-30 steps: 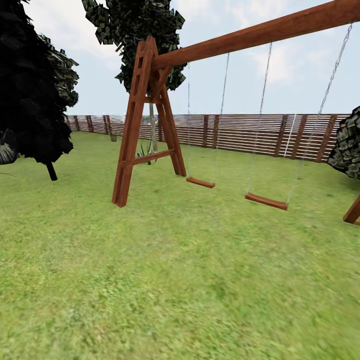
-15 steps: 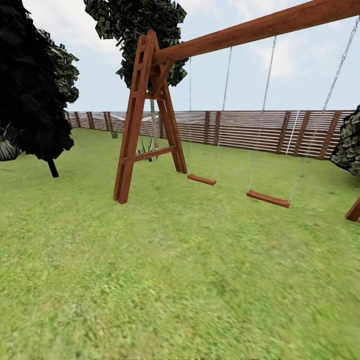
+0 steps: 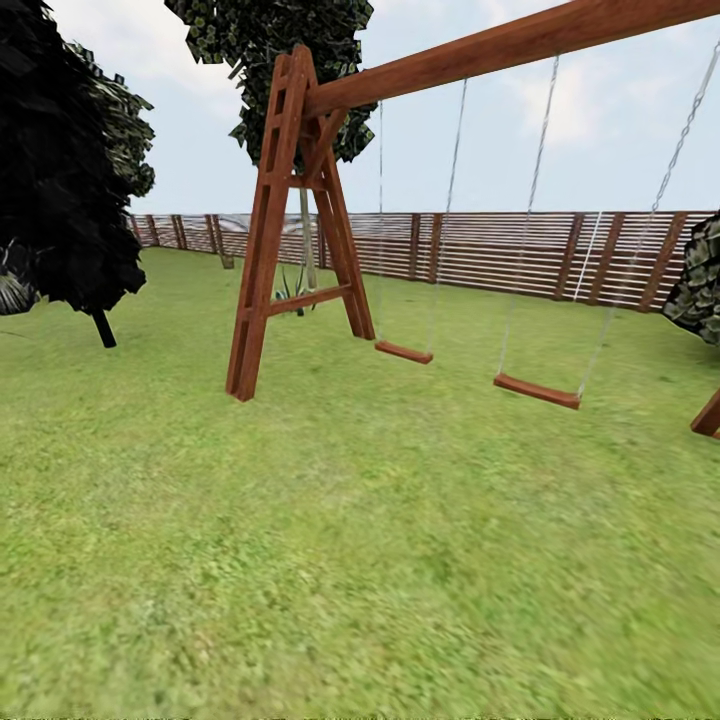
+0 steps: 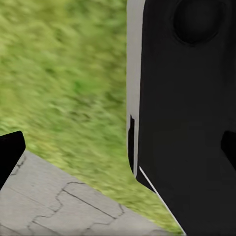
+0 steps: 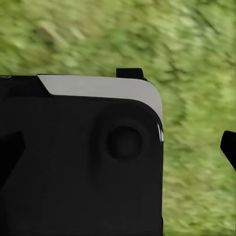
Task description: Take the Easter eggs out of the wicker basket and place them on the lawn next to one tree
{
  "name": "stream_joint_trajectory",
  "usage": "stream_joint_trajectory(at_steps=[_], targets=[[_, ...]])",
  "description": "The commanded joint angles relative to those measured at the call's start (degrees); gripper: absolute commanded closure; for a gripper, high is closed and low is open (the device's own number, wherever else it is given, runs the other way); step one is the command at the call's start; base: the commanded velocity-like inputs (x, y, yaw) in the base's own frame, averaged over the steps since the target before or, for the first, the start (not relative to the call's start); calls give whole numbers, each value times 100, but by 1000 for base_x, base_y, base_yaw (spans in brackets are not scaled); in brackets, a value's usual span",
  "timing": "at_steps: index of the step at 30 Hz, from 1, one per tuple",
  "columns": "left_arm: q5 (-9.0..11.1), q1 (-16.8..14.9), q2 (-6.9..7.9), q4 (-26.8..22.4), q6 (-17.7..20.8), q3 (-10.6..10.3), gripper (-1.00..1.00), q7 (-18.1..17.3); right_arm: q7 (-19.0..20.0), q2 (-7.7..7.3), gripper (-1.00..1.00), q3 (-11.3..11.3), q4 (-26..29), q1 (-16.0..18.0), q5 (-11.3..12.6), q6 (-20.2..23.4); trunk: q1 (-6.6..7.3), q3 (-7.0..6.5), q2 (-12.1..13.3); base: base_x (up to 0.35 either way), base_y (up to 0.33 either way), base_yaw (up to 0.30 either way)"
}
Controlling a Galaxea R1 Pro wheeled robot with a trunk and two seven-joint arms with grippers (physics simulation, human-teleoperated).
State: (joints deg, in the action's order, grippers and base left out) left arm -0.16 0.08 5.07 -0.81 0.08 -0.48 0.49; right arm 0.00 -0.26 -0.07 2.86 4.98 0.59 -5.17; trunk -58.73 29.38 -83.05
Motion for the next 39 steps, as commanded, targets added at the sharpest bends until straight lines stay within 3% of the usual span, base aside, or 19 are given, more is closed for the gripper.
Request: stream_joint_trajectory(at_steps=[1, 39], targets=[[-2, 1, 1, -7, 1, -5, -100, 5, 0, 0, -100, -1, -5, 3, 8, -20, 0, 14, -3, 0, 0, 0], [-2, 1, 3, -7, 1, -5, -100, 8, 0, -5, -100, -2, -14, 3, 21, -28, 0, 362, -3, 0, 0, 0]])
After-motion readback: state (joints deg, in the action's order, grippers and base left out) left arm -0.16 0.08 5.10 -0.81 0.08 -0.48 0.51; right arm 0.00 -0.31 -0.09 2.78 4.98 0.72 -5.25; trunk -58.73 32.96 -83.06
